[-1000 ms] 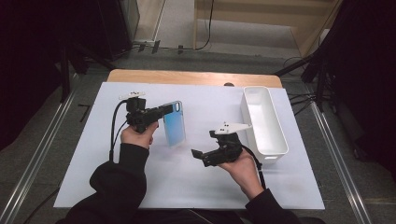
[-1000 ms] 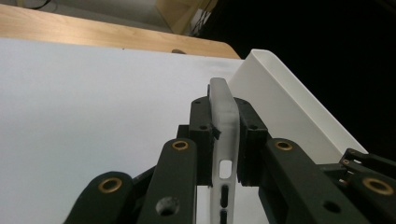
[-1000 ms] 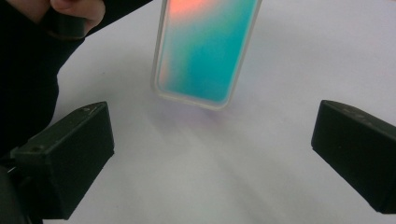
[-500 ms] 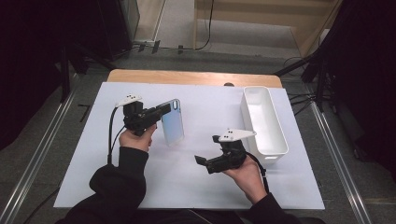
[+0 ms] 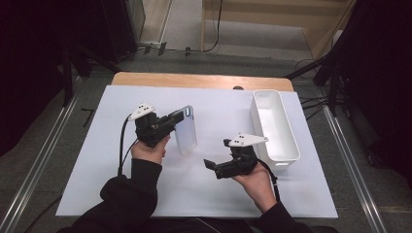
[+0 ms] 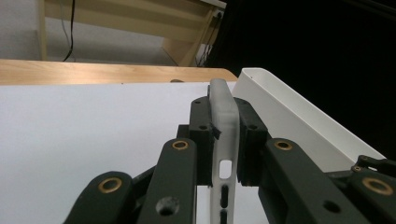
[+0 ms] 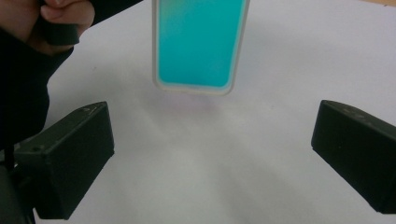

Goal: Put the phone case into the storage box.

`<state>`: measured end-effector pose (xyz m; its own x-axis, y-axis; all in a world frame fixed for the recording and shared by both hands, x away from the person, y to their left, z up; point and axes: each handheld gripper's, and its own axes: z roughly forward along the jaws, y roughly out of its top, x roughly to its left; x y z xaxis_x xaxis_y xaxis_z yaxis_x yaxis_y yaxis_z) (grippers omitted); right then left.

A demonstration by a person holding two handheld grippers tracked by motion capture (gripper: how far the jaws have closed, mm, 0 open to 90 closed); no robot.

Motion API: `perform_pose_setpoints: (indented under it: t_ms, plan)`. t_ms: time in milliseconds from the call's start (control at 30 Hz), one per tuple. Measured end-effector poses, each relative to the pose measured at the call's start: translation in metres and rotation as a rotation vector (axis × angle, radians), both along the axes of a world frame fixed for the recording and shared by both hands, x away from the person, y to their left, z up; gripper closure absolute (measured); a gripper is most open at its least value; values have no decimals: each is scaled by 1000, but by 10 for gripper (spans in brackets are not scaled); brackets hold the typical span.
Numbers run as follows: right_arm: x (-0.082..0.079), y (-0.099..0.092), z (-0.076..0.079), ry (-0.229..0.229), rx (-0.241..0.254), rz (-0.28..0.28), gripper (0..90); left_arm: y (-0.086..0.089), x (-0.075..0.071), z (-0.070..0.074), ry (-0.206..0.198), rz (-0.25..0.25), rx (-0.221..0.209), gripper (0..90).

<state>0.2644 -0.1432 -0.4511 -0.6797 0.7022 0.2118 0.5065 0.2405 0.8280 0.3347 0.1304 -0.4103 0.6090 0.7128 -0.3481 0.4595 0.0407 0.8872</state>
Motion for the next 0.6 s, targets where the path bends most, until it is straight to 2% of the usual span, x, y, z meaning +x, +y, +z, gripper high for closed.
perform_pose_setpoints:
  t_ms: [100,233,300,500,600]
  plan:
    - [1,0,2,-9,-8,-11,0,-2,-2,0,6,1,-10,791]
    - [2,0,5,-12,-12,-33,0,-4,-1,-4,37,6,-10,791]
    - [3,0,7,-12,0,-33,0,-4,-1,-5,45,10,-13,791]
    - [6,8,15,-18,-41,-62,0,-6,-1,-5,53,11,-23,791]
    - [9,11,20,-18,-53,-55,0,-7,-1,-5,62,7,-27,791]
